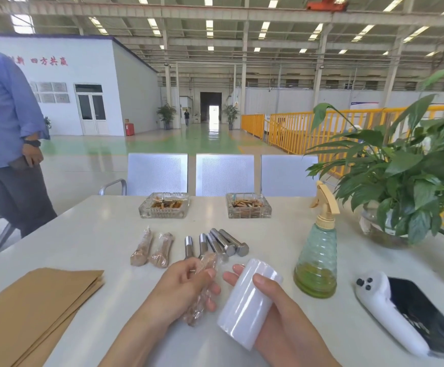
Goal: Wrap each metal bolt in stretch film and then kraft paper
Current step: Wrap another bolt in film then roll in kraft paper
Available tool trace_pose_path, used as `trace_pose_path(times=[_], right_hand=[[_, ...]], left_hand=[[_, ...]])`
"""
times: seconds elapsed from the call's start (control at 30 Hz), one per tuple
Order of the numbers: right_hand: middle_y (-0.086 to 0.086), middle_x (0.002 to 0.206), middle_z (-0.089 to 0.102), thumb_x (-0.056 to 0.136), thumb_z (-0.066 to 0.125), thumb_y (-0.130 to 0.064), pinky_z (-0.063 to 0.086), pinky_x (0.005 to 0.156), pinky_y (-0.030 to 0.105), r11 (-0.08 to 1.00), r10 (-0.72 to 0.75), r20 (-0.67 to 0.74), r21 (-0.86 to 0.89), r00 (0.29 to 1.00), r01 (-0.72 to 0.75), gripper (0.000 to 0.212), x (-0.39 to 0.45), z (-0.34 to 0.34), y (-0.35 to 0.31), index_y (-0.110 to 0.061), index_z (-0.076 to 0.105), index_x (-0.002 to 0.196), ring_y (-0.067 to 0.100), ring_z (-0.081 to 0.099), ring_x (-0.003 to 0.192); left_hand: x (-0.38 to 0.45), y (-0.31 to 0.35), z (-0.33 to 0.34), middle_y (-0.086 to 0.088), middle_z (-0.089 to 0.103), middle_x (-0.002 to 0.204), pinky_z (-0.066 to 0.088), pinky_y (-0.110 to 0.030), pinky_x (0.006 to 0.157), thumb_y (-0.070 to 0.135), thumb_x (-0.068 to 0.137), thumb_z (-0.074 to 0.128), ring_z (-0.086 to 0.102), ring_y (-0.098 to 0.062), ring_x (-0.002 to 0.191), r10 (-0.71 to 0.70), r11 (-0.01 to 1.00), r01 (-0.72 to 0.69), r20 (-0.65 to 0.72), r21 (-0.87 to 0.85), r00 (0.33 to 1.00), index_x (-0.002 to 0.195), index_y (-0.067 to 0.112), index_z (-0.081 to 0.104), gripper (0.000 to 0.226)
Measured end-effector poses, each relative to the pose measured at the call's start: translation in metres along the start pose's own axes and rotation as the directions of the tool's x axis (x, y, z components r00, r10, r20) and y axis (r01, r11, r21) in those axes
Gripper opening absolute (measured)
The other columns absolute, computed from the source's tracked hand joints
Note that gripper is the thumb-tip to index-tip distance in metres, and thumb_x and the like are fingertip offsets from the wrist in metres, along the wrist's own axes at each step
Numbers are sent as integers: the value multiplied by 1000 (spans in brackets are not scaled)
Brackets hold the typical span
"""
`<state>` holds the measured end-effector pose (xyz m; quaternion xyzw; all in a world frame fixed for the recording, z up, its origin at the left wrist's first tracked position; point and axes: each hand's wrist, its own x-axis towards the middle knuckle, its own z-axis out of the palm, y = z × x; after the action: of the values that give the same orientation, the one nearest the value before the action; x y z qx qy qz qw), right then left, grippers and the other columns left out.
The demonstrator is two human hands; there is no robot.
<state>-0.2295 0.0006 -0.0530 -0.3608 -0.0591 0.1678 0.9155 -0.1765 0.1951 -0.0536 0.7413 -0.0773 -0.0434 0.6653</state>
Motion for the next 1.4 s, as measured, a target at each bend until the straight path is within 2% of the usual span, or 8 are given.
trace_pose_path(times=[0.17,0.43,0.57,0.77,0.97,1.13,1.27,1.4], right_hand=[[20,126,71,77,80,-18,61,83,44,996,11,-41,-85,999,-15,45,2,-3,1,-4,75,120,31,73,110],[21,124,71,72,83,-31,62,78,38,995,30,18,-99,999,-28,48,0,2,3,-5,78,112,32,74,107],[21,120,73,82,75,-33,61,81,38,993,28,2,-115,1000,-28,40,-1,1,2,-3,79,108,32,73,110],[25,110,71,79,72,-28,61,61,36,998,-17,-49,-63,999,14,49,-3,0,-2,1,70,118,30,74,82],[23,130,68,88,75,-24,60,87,44,994,35,-14,-100,999,-37,43,-2,-1,3,-4,71,126,33,70,116],[13,135,68,75,81,-29,59,91,45,995,36,-14,-91,999,-37,59,2,-6,4,-12,70,131,30,67,123],[14,134,68,74,83,-34,57,97,45,993,23,31,-116,999,-19,52,1,-6,3,-14,76,121,32,64,126],[19,142,62,79,81,-31,43,114,56,994,14,47,-108,999,-9,65,2,-8,6,-11,64,138,37,57,134]], left_hand=[[0,-4,2,-14,74,84,43,-25,51,12,99,63,52,-24,63,69,997,-68,-29,43,997,102,2,61,11],[-1,-4,15,-3,55,61,40,-27,52,20,99,58,50,-17,55,46,989,-40,-34,142,998,73,25,64,28],[9,2,13,-22,67,71,51,-37,66,28,100,48,61,-34,63,-174,973,163,-58,-162,983,83,6,74,38],[-3,-6,-2,-17,65,80,46,-30,59,33,87,77,59,-24,67,-50,979,76,137,-189,989,92,9,69,26],[-3,-8,4,-18,75,113,48,-44,88,23,83,77,69,-33,100,-50,973,75,119,-217,992,109,12,66,30],[-3,-9,8,-14,69,86,51,-33,64,12,97,65,65,-28,73,-52,970,71,87,-231,995,105,15,66,8],[-3,-9,11,-28,67,96,48,-43,75,8,102,58,61,-35,82,-8,964,19,42,-264,999,117,7,61,16],[-3,-10,16,-17,71,84,49,-35,60,10,104,55,61,-29,69,80,989,-80,-6,-127,997,109,9,58,6]])
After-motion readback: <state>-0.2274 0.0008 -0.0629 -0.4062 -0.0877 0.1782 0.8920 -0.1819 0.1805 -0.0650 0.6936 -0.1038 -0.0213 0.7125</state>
